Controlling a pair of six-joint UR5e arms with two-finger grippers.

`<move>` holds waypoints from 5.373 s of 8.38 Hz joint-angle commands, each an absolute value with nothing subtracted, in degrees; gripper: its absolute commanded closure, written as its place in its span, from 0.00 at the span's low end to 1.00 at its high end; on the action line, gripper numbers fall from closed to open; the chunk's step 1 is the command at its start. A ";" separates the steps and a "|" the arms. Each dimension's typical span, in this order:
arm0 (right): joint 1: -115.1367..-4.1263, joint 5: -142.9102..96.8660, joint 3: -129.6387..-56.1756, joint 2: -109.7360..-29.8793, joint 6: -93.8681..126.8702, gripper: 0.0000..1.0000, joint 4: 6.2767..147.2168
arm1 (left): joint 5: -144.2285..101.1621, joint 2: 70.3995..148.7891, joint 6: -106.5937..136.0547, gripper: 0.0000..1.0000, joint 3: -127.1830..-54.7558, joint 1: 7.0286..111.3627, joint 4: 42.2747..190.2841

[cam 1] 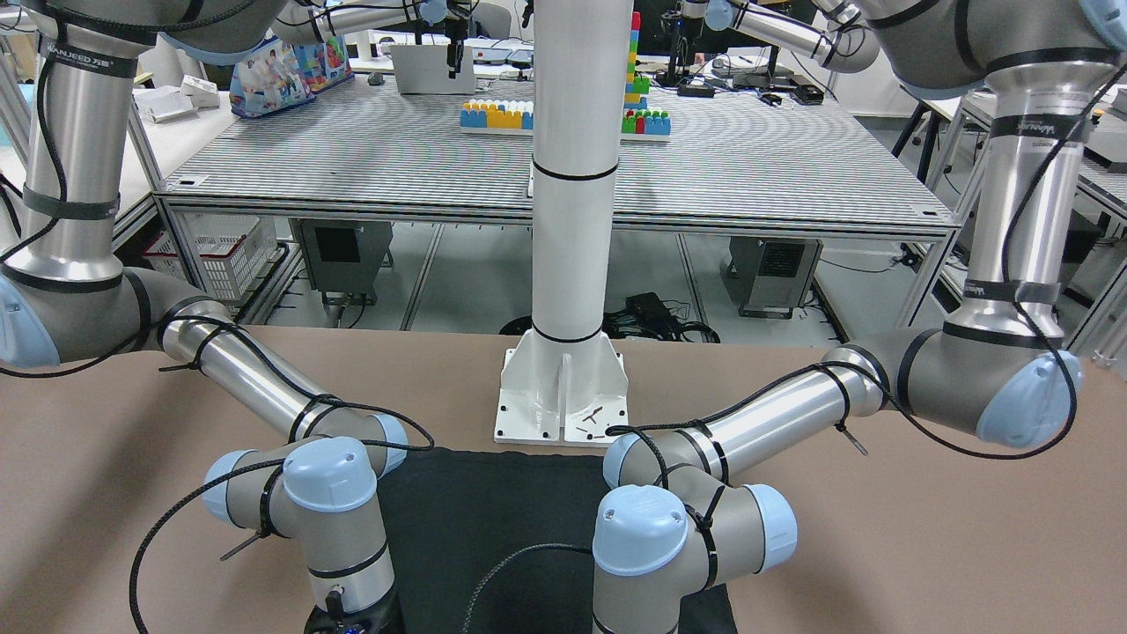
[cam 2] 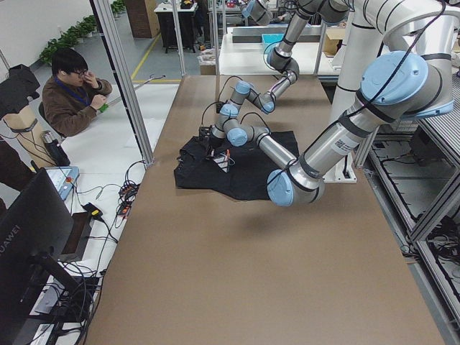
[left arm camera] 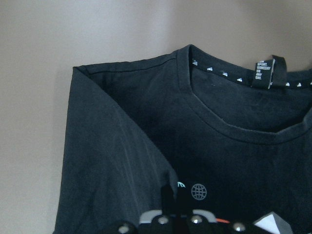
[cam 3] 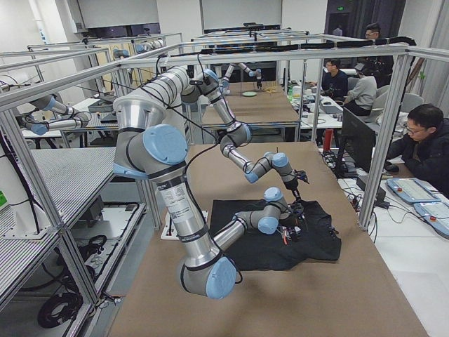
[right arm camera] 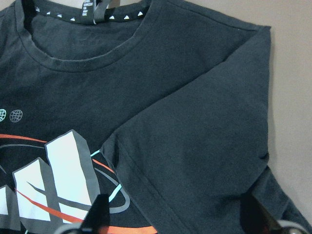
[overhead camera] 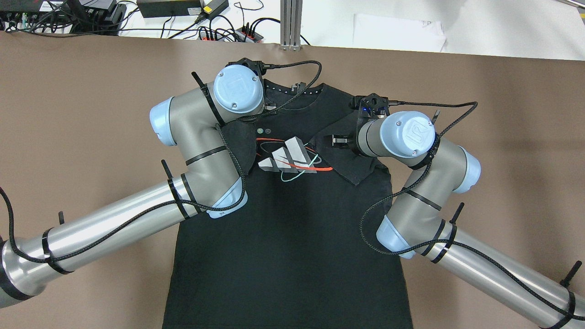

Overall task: Fold clothes
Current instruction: 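Grasp the other sleeve with the left gripper and fold it across the chest, then release both sleeves and move both grippers toward the hem nearest the robot, then lower both grippers and grasp the two hem corners nearest the robot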

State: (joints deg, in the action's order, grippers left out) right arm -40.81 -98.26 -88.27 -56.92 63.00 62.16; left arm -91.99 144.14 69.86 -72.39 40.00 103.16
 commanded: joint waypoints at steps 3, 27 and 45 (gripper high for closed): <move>-40.69 -98.26 -88.24 -56.87 63.02 0.06 62.31 | -89.91 143.88 69.79 0.00 -73.99 40.16 104.41; -15.57 -104.43 -110.14 -100.02 86.21 0.06 33.49 | -86.40 95.10 86.57 0.00 -122.43 22.76 122.17; -14.50 -102.13 -111.18 -100.11 88.77 1.00 27.25 | -69.71 86.50 91.67 0.00 -119.10 3.36 133.65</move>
